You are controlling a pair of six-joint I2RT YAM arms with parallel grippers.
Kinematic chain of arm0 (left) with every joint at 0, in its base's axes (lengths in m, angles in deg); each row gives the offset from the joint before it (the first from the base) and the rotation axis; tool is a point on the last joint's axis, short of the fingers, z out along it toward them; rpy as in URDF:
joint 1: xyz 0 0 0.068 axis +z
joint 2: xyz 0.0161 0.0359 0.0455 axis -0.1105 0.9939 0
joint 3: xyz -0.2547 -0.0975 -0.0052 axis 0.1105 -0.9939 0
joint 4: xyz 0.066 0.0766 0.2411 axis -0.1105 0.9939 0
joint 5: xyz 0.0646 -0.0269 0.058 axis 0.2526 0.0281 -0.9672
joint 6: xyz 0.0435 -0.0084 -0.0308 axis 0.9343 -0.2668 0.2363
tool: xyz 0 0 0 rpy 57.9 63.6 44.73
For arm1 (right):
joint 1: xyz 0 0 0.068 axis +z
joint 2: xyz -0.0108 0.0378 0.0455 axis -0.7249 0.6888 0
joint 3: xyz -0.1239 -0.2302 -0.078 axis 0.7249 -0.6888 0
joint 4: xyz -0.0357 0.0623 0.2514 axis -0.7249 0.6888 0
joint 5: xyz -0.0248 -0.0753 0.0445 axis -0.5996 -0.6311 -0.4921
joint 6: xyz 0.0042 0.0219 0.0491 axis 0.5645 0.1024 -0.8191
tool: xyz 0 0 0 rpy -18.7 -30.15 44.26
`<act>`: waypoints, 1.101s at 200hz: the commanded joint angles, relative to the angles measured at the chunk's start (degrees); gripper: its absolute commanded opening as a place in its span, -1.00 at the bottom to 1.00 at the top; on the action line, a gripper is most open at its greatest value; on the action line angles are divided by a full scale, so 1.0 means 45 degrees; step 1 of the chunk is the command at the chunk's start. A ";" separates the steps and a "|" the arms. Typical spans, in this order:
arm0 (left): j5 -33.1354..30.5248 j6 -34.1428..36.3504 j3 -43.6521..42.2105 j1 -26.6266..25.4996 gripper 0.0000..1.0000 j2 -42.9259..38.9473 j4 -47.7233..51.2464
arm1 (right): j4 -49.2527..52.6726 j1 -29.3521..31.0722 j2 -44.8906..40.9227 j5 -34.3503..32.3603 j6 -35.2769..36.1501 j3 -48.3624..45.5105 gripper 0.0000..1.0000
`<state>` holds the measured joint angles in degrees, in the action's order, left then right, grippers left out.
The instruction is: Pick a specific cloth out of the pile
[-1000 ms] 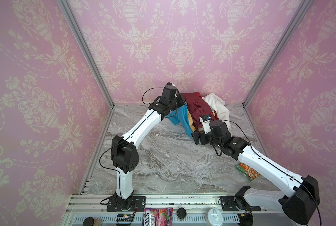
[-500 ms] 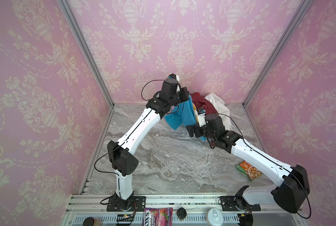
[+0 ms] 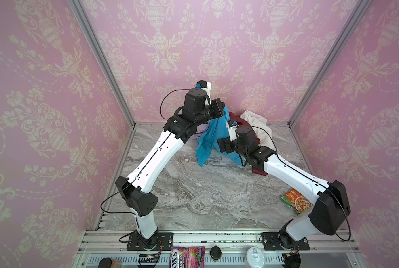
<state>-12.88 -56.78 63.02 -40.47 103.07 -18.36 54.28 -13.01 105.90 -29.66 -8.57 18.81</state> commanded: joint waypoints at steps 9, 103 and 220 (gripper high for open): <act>0.0131 0.0605 0.0544 -0.0169 -1.00 -0.0889 -0.0279 | -0.0296 -0.0070 0.0239 0.0261 -0.0075 0.0472 0.01; -0.0902 0.0822 -0.3835 0.0982 -1.00 -0.2469 -0.1311 | 0.1126 -0.0089 -0.1681 -0.0010 -0.0136 0.1725 -1.00; 0.1886 0.0602 -0.5486 0.0329 -0.88 -0.0258 -0.3522 | 0.2849 -0.2503 -0.1866 -0.0643 -0.0362 0.6376 -1.00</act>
<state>-8.14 -54.27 37.56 -37.85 100.14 -32.15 68.25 -23.00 100.15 -30.34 -9.55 42.15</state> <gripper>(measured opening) 0.051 0.049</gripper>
